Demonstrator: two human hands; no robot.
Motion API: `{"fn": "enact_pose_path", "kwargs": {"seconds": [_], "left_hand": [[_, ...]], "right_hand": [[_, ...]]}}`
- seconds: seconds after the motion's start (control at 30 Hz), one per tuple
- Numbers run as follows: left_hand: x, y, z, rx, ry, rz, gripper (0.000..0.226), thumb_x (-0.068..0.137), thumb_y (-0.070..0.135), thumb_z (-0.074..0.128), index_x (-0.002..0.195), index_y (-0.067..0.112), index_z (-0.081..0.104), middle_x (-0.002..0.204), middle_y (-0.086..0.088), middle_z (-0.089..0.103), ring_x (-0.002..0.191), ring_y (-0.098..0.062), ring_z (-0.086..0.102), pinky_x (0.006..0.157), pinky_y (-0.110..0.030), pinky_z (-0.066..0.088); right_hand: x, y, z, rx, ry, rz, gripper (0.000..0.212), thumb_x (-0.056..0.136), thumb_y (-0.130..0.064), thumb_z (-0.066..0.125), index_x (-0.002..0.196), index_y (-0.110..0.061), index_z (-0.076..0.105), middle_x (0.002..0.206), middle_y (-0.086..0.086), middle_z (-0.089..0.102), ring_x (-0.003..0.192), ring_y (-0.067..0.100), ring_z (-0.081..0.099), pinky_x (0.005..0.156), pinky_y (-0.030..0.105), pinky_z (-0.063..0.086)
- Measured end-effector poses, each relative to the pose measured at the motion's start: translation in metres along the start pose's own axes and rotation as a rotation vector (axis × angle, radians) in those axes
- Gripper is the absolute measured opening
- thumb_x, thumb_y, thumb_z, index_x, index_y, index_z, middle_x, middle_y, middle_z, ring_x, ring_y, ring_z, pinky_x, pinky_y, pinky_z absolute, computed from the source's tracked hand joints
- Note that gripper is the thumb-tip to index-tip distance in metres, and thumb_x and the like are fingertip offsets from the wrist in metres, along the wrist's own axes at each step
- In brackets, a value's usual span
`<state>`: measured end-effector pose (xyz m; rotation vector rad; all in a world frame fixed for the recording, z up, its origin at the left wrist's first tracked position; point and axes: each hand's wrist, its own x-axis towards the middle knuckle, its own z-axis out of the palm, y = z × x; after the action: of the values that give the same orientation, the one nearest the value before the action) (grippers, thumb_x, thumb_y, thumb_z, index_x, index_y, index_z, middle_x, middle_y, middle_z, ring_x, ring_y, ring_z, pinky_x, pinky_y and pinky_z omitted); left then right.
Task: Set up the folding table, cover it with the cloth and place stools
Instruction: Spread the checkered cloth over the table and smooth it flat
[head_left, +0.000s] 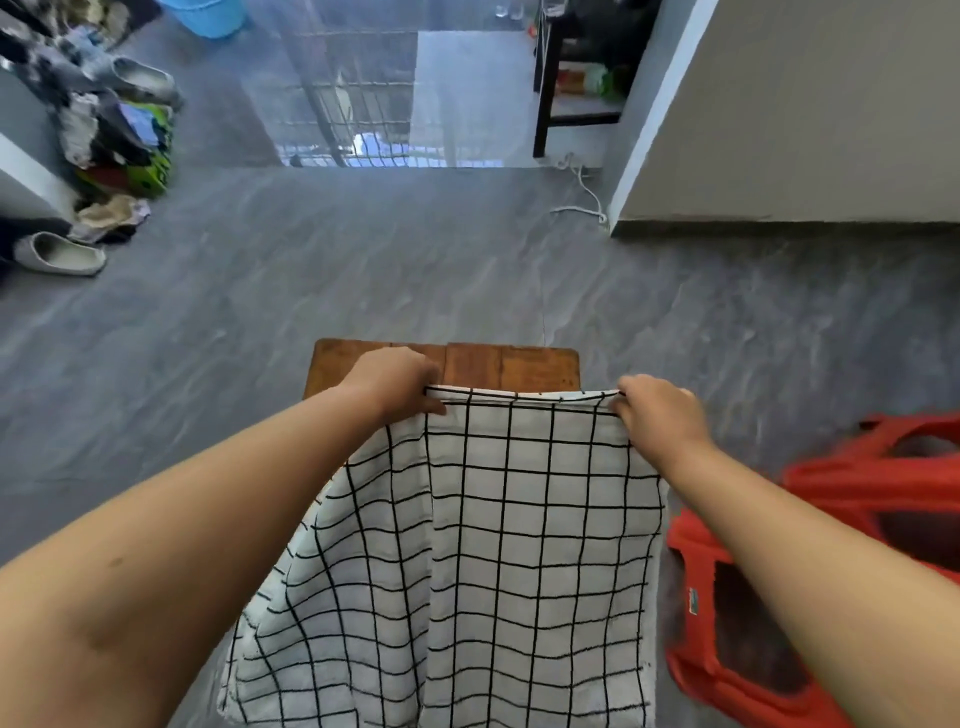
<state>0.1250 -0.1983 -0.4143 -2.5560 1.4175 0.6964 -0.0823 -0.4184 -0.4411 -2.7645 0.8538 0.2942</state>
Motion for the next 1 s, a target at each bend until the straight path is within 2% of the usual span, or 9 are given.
{"fn": "enact_pose_path", "kwargs": {"seconds": [0.17, 0.27, 0.43, 0.57, 0.7, 0.8, 0.87, 0.93, 1.0], "left_hand": [[0.059, -0.006, 0.032, 0.023, -0.026, -0.131, 0.032, 0.082, 0.050, 0.063, 0.074, 0.021, 0.053, 0.083, 0.004, 0.060, 0.088, -0.022, 0.059, 0.061, -0.027, 0.038], [0.094, -0.014, 0.045, 0.070, -0.062, -0.157, 0.035, 0.081, 0.053, 0.062, 0.082, 0.018, 0.060, 0.091, 0.001, 0.065, 0.090, -0.023, 0.061, 0.062, -0.028, 0.041], [0.155, -0.026, 0.047, 0.127, -0.112, -0.168, 0.039, 0.081, 0.054, 0.061, 0.099, 0.020, 0.066, 0.096, -0.003, 0.067, 0.094, -0.026, 0.062, 0.062, -0.027, 0.038], [0.200, -0.033, 0.049, 0.205, -0.149, -0.139, 0.043, 0.080, 0.055, 0.061, 0.090, 0.014, 0.063, 0.088, -0.007, 0.065, 0.088, -0.029, 0.061, 0.058, -0.026, 0.032], [0.240, -0.041, 0.057, 0.213, -0.107, -0.102, 0.040, 0.080, 0.056, 0.061, 0.075, 0.018, 0.051, 0.068, -0.001, 0.048, 0.084, -0.032, 0.061, 0.055, -0.027, 0.030], [0.264, -0.044, 0.062, 0.243, -0.094, -0.050, 0.042, 0.081, 0.056, 0.060, 0.073, 0.017, 0.049, 0.060, 0.001, 0.041, 0.078, -0.032, 0.059, 0.055, -0.027, 0.031], [0.279, -0.046, 0.067, 0.238, -0.080, -0.035, 0.041, 0.081, 0.055, 0.060, 0.074, 0.016, 0.049, 0.058, 0.003, 0.038, 0.072, -0.030, 0.054, 0.055, -0.027, 0.030], [0.292, -0.047, 0.074, 0.220, -0.072, -0.044, 0.042, 0.080, 0.056, 0.060, 0.076, 0.015, 0.052, 0.058, 0.003, 0.038, 0.069, -0.028, 0.050, 0.055, -0.027, 0.030], [0.299, -0.047, 0.080, 0.208, -0.067, -0.057, 0.045, 0.079, 0.057, 0.060, 0.080, 0.012, 0.057, 0.059, 0.002, 0.040, 0.068, -0.027, 0.048, 0.056, -0.027, 0.030]], "right_hand": [[0.077, 0.019, 0.049, 0.038, -0.110, -0.075, 0.020, 0.095, -0.022, 0.044, 0.076, -0.017, 0.045, 0.098, 0.011, 0.063, 0.096, 0.032, 0.058, 0.070, 0.032, 0.027], [0.113, 0.027, 0.071, 0.022, -0.159, -0.105, 0.016, 0.095, -0.021, 0.043, 0.083, -0.015, 0.052, 0.101, 0.011, 0.063, 0.098, 0.032, 0.058, 0.072, 0.034, 0.030], [0.171, 0.041, 0.095, 0.024, -0.168, -0.102, 0.018, 0.095, -0.020, 0.042, 0.078, -0.015, 0.044, 0.102, 0.013, 0.063, 0.097, 0.033, 0.058, 0.071, 0.034, 0.029], [0.212, 0.053, 0.108, -0.044, -0.192, -0.130, 0.017, 0.094, -0.017, 0.041, 0.078, -0.015, 0.044, 0.100, 0.013, 0.063, 0.095, 0.033, 0.058, 0.070, 0.033, 0.028], [0.245, 0.064, 0.117, -0.070, -0.178, -0.102, 0.020, 0.095, -0.016, 0.042, 0.074, -0.015, 0.042, 0.100, 0.013, 0.063, 0.096, 0.033, 0.058, 0.072, 0.034, 0.029], [0.261, 0.071, 0.123, -0.087, -0.165, -0.092, 0.036, 0.094, -0.013, 0.042, 0.060, -0.017, 0.032, 0.090, 0.013, 0.061, 0.092, 0.034, 0.058, 0.072, 0.034, 0.029], [0.270, 0.075, 0.128, -0.089, -0.153, -0.082, 0.039, 0.094, -0.013, 0.043, 0.058, -0.020, 0.027, 0.088, 0.013, 0.061, 0.092, 0.034, 0.058, 0.072, 0.035, 0.031], [0.277, 0.079, 0.136, -0.080, -0.155, -0.064, 0.037, 0.093, -0.013, 0.044, 0.060, -0.019, 0.030, 0.093, 0.013, 0.063, 0.093, 0.033, 0.058, 0.073, 0.034, 0.031], [0.281, 0.083, 0.145, -0.068, -0.160, -0.054, 0.025, 0.093, -0.012, 0.045, 0.069, -0.014, 0.037, 0.098, 0.014, 0.063, 0.096, 0.034, 0.057, 0.072, 0.034, 0.031]]}}
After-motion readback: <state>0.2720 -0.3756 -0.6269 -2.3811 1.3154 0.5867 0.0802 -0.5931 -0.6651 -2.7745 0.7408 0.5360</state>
